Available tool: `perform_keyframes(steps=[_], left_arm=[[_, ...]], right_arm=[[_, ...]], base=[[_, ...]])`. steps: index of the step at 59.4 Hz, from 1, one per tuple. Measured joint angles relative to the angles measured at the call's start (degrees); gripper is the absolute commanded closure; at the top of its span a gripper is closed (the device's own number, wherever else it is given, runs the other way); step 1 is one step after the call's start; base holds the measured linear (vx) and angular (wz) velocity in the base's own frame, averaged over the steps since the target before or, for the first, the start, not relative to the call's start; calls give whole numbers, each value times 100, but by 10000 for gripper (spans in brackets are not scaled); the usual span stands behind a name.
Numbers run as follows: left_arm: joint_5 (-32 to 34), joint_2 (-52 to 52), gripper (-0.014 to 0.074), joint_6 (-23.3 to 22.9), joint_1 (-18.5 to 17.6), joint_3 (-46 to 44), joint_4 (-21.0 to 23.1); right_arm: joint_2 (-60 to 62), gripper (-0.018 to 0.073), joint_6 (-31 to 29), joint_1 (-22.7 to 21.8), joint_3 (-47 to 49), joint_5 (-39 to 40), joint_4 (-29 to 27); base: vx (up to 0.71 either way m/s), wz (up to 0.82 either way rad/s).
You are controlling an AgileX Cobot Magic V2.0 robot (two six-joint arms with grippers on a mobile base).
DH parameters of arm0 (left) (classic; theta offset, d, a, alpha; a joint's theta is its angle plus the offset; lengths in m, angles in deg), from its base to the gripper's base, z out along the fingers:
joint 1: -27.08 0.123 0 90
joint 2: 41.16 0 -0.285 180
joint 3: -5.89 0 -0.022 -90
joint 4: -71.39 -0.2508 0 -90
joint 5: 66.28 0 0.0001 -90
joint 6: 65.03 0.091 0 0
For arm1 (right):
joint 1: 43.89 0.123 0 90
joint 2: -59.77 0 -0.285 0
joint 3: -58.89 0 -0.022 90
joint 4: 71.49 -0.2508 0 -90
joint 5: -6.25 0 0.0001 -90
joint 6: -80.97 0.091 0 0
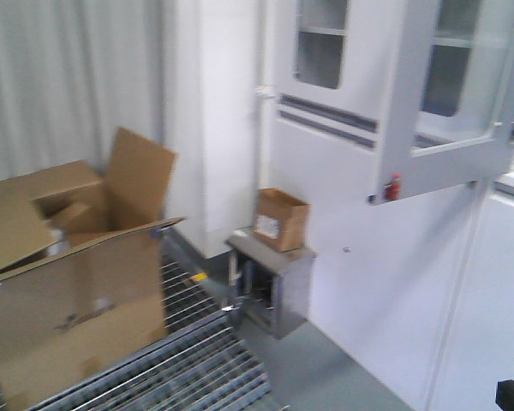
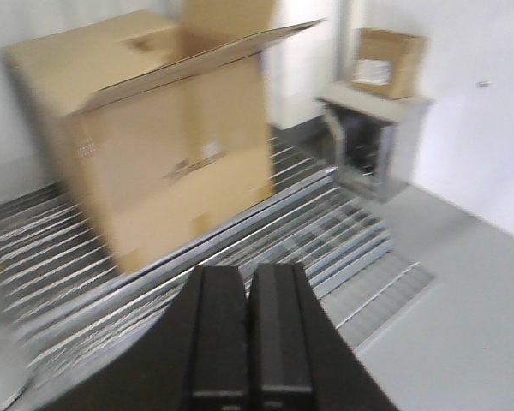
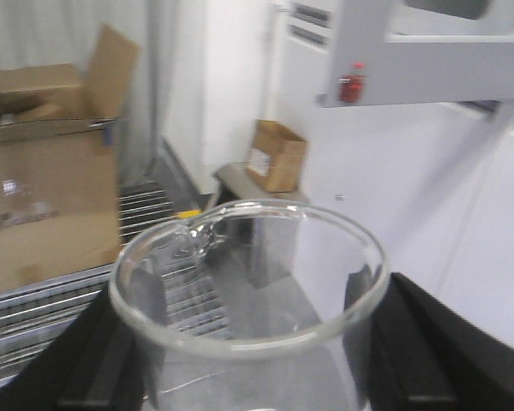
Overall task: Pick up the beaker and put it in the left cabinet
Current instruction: 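Drive up to the open cabinet shelf holding the blue tray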
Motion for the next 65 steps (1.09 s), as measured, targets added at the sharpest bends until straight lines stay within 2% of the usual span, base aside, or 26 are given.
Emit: perform_keyframes(steps=[42,65], left_arm=[[0,0,593,0,0,0,0],[0,0,593,0,0,0,0]], right_arm=[[0,563,0,0,-1,0,0],[0,563,0,0,-1,0,0]], base=[[43,-81],[39,-38]])
